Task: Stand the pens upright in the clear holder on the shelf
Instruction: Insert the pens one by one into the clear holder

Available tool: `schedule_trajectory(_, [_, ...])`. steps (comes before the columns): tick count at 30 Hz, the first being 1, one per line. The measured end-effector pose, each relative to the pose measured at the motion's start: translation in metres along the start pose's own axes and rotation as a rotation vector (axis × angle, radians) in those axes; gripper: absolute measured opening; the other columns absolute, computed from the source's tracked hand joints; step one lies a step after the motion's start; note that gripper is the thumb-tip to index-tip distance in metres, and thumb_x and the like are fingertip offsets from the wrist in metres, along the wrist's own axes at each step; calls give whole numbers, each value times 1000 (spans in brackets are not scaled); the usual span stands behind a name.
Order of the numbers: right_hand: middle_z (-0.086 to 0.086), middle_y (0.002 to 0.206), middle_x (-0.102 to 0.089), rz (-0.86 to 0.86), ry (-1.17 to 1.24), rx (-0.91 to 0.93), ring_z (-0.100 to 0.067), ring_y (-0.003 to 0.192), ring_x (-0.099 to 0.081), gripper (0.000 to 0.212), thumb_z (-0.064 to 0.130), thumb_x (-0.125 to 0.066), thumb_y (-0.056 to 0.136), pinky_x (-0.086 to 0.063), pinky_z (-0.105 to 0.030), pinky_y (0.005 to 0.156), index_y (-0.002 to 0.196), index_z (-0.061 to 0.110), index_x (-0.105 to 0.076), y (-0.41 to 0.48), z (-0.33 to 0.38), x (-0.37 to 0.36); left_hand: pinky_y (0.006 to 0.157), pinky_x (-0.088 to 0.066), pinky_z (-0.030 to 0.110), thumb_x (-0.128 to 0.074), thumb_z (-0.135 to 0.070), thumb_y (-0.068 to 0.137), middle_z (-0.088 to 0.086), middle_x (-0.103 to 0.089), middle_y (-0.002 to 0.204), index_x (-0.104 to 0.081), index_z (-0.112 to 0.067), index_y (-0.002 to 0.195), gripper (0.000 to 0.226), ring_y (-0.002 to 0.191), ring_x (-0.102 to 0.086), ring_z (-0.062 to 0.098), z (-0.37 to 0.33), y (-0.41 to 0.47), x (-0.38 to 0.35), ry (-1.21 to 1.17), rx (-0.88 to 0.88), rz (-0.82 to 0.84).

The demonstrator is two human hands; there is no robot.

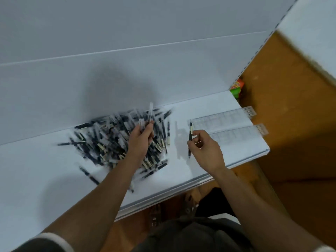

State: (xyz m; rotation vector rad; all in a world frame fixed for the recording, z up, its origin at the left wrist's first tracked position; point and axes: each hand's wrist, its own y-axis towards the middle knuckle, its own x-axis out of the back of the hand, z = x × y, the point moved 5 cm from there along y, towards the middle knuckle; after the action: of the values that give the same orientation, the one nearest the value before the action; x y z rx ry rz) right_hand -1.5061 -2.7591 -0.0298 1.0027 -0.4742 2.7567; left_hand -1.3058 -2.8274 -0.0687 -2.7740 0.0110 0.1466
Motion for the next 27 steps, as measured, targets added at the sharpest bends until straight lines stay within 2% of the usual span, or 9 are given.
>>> schedule_trajectory(3, [8, 87, -67, -77, 11, -44, -3, 75, -62, 18, 27, -60, 95, -40, -11, 58, 111, 29, -52, -5, -9, 28, 49, -36, 20, -50, -22, 100, -2, -47, 64, -61, -7, 105, 19, 48, -39, 6, 1, -4, -34, 4, -6, 82])
schedule_trajectory(6, [7, 88, -67, -143, 36, -76, -9, 78, -65, 18, 28, -60, 95, -44, -15, 60, 111, 28, -52, -11, -21, 56, 45, -32, 18, -49, -16, 100, -2, -49, 62, -62, -9, 109, 17, 50, -37, 8, -2, -2, -67, -1, -26, 139])
schedule_trajectory(9, [6, 90, -67, -202, 64, -97, -8, 79, -65, 20, 28, -59, 96, -44, -15, 60, 115, 26, -52, -14, -31, 79, 43, -30, 18, -49, -12, 100, 3, -51, 66, -63, -10, 109, 17, 50, -36, 10, -6, 1, -96, 7, -53, 193])
schedule_trajectory(14, [6, 95, -65, -228, 69, -83, -8, 78, -63, 23, 26, -58, 96, -43, -13, 62, 118, 24, -51, -2, -36, 106, 47, -33, 18, -50, -15, 99, 0, -54, 66, -66, -17, 105, 16, 53, -38, 9, -8, -1, -125, -9, -84, 229])
schedule_trajectory(18, [8, 94, -62, -215, 26, -51, -6, 75, -59, 25, 26, -58, 97, -38, -11, 57, 120, 23, -51, 17, -43, 122, 50, -35, 19, -50, -16, 99, -4, -54, 64, -66, -21, 101, 16, 53, -39, 8, -4, 4, -137, 1, -145, 179])
schedule_trajectory(23, [12, 83, -60, -119, -11, 36, -9, 76, -63, 25, 24, -61, 95, -42, -11, 56, 119, 20, -54, 57, -54, 134, 50, -34, 20, -50, -17, 99, -3, -53, 66, -65, -26, 102, 17, 54, -38, 9, 1, 11, -148, 5, -259, 64])
schedule_trajectory(25, [14, 78, -59, -67, -33, 112, -8, 73, -62, 23, 24, -62, 94, -41, -14, 57, 115, 22, -54, 83, -54, 139, 50, -33, 21, -50, -16, 99, -2, -52, 66, -64, -25, 105, 17, 54, -38, 9, 3, 19, -156, -7, -310, 3])
schedule_trajectory(27, [14, 78, -62, -5, -44, 214, -6, 72, -61, 19, 24, -64, 92, -46, -22, 62, 108, 27, -54, 114, -54, 140, 50, -33, 21, -50, -15, 99, 1, -53, 67, -64, -25, 106, 18, 54, -37, 9, 6, 28, -163, -17, -371, -82])
